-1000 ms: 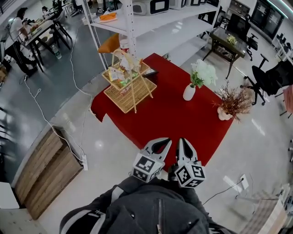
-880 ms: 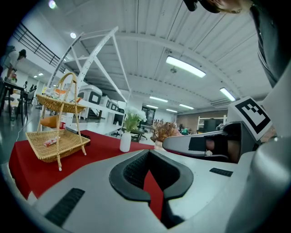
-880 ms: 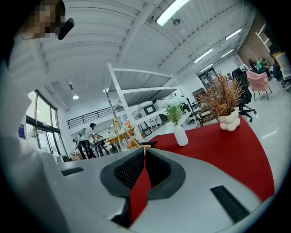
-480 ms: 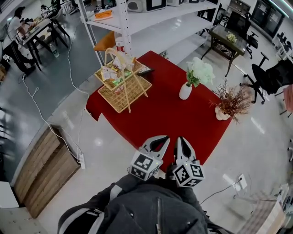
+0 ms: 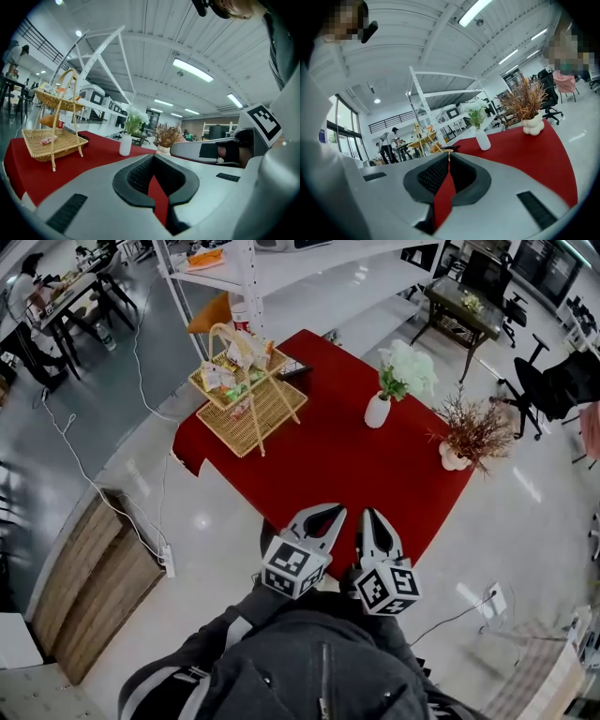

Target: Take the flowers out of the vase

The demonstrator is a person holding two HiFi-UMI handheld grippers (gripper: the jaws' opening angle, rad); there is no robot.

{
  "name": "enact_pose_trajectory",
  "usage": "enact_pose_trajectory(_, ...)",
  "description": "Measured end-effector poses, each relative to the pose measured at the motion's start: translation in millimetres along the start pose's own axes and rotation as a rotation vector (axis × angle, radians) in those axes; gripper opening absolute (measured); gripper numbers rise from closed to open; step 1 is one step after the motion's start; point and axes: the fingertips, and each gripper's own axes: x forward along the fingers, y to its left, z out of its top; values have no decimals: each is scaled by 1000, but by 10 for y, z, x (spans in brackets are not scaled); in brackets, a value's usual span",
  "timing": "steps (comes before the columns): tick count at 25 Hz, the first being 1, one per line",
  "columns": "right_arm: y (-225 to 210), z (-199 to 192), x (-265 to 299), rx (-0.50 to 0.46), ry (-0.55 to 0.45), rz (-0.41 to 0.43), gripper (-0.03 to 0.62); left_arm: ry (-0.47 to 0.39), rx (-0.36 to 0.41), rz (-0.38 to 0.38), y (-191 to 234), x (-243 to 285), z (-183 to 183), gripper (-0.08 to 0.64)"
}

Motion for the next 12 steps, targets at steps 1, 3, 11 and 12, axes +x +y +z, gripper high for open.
enact_pose_trajectory(1, 1, 12, 19, -3, -2, -1, 15, -2, 1, -2, 13, 8, 15, 9)
enact_pose_trajectory(3, 0, 36, 62, -2, -7, -6, 14, -5, 1, -8, 34, 22, 44, 9)
enact_pose_trajectory(11, -66, 154, 271, -6, -35, -29, 15, -4, 11, -37, 222, 189, 173, 9)
enact_pose_trajectory(12, -89, 168, 290, -4, -38, -34, 15, -3, 9, -40, 251, 228, 190, 9)
